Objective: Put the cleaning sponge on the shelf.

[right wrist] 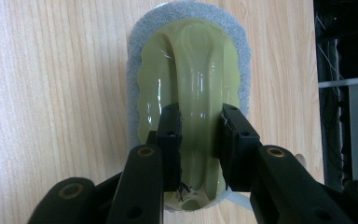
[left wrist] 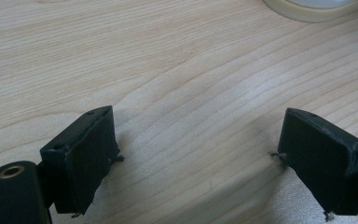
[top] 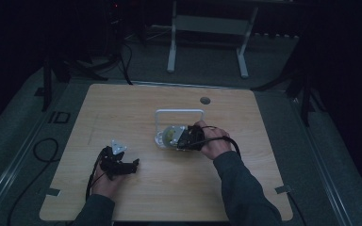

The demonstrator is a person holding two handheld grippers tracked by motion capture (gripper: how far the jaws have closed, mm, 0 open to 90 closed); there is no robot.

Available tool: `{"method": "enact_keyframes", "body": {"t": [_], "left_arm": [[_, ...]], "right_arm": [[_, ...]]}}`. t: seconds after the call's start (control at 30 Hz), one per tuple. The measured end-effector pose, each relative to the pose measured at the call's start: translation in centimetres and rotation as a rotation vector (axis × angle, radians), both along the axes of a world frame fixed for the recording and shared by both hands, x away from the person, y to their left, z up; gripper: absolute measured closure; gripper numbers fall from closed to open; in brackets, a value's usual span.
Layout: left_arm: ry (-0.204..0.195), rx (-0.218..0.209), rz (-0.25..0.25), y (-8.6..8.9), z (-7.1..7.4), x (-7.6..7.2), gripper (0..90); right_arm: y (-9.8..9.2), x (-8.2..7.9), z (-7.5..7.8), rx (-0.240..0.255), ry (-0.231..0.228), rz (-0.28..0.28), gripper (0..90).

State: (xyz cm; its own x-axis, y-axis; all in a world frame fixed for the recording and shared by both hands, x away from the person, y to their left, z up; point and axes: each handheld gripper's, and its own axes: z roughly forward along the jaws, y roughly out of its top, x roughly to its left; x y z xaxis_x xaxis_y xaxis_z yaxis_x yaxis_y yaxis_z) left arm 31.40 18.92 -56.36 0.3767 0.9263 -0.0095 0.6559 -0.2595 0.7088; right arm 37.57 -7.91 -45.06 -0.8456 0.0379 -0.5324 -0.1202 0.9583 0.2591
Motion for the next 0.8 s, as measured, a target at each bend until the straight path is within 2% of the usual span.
{"method": "enact_keyframes", "body": {"t": [0.53, 0.8], "left_arm": [[0.000, 0.000, 0.000, 0.0, 0.0, 0.0, 11.5], [0.000, 0.000, 0.000, 0.0, 0.0, 0.0, 11.5]], "right_arm": [[1.2, 0.6, 0.2, -0.031, -0.022, 0.032, 71.9], [1.5, 1.0, -0.7, -0.069, -0.019, 0.034, 71.9]]}}
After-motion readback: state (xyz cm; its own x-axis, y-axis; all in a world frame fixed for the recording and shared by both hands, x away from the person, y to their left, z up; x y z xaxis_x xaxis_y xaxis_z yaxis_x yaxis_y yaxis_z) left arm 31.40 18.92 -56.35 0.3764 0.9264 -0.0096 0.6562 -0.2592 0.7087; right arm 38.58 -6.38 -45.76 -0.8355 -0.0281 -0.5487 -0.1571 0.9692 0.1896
